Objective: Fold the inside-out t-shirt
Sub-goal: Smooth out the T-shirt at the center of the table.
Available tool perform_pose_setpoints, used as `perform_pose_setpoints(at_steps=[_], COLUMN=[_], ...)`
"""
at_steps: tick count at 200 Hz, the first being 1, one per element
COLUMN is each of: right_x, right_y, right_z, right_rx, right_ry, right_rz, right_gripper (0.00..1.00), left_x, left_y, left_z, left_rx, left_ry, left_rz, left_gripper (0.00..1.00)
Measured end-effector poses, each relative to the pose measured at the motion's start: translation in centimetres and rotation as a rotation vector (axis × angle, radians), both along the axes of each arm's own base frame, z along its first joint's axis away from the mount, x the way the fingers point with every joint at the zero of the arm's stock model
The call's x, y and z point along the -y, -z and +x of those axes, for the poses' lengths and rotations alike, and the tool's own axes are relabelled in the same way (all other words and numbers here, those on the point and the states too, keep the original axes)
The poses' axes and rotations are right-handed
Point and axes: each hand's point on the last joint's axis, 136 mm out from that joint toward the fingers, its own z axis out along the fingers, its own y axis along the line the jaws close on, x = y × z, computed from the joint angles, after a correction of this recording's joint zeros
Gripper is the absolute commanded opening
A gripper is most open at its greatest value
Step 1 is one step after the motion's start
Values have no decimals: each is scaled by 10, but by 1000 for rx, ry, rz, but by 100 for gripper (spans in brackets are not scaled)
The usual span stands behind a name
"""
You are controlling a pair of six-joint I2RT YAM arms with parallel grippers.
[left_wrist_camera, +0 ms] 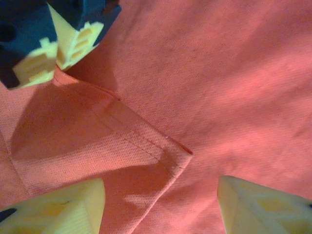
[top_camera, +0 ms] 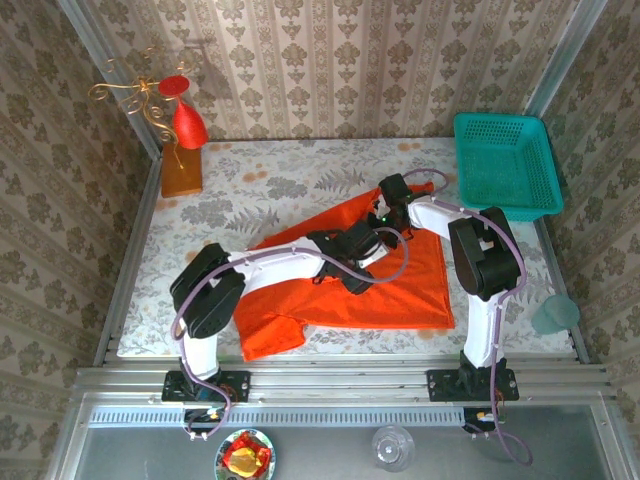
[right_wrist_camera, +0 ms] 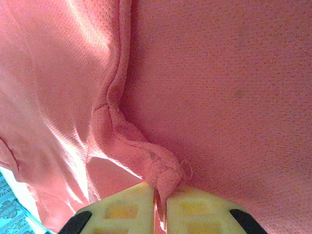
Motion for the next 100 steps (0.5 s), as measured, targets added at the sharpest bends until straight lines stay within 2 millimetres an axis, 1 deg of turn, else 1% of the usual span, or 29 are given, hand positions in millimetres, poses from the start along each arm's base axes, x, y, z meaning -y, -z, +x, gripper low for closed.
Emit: perform_pose_setpoints(at_steps=[24,41,57,74,92,100], right_x=[0,0,0,0,0,0], right_y=[0,0,-1,-2,-4,-6], right_z=[0,0,0,0,1,1], right_rx=[0,0,1,5,9,11], right_ry=[0,0,0,0,1,2], right_rz=[0,0,0,1,3,4], right_gripper=[13,13,13,12,9,6], left_x=[-2,-2,-2,-3,-3,-3], left_y=[8,11,11,9,7,6], left_z=[2,4,7,13,18,19], left_rx=[39,57,76,107,136,147], left_ry=[7,7,3,-2,-9,-9], left_rz=[47,58,65,73,79,80], left_gripper=[65,65,59,45,22,13])
